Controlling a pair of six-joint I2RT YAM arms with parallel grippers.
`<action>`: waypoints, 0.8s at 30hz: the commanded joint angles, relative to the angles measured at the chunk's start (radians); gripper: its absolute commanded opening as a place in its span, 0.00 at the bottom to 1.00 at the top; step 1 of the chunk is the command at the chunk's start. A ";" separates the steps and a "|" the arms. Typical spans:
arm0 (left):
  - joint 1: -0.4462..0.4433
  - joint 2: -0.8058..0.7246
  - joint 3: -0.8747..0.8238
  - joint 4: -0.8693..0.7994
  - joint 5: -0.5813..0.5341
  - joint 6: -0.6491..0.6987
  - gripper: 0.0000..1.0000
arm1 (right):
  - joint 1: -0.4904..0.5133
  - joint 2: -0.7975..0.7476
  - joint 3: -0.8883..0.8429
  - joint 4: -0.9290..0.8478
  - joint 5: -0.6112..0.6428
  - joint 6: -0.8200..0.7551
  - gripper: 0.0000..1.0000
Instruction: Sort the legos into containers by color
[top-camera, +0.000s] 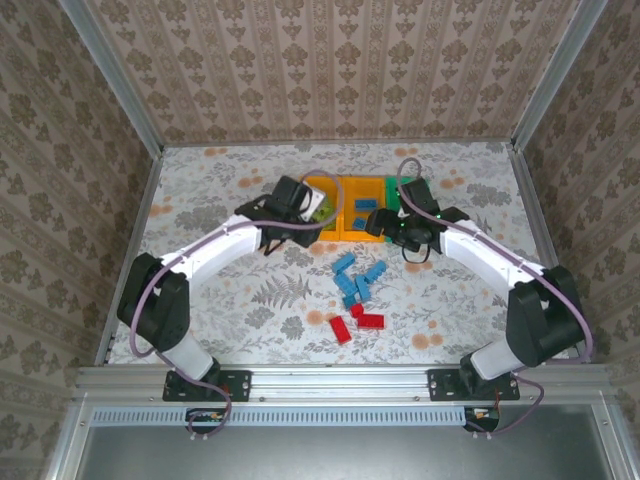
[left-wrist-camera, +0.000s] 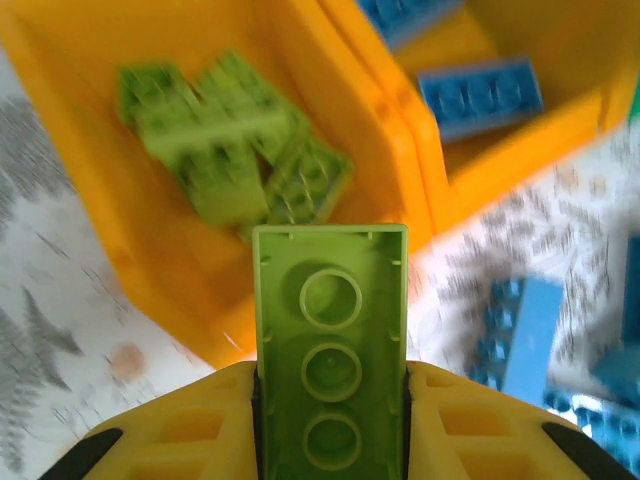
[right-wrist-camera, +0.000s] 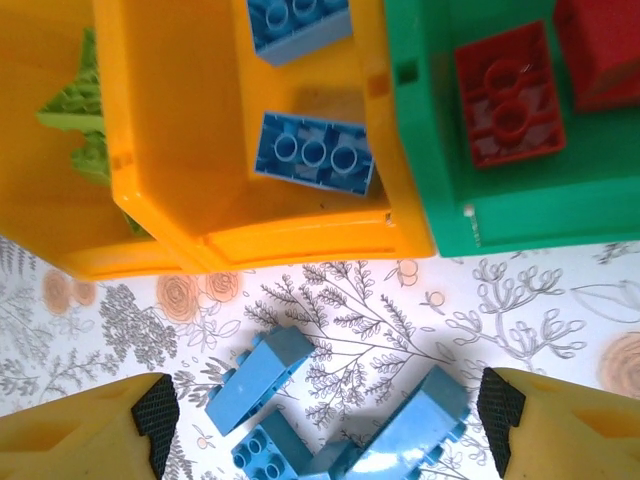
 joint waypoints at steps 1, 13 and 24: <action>0.044 0.101 0.103 -0.025 0.050 0.000 0.31 | 0.044 0.059 0.015 0.016 0.037 0.091 0.80; 0.102 0.311 0.321 -0.042 0.129 -0.100 0.51 | 0.179 0.247 0.146 -0.028 0.041 0.223 0.76; 0.133 0.179 0.245 -0.011 0.082 -0.261 1.00 | 0.214 0.348 0.217 -0.059 0.004 0.251 0.64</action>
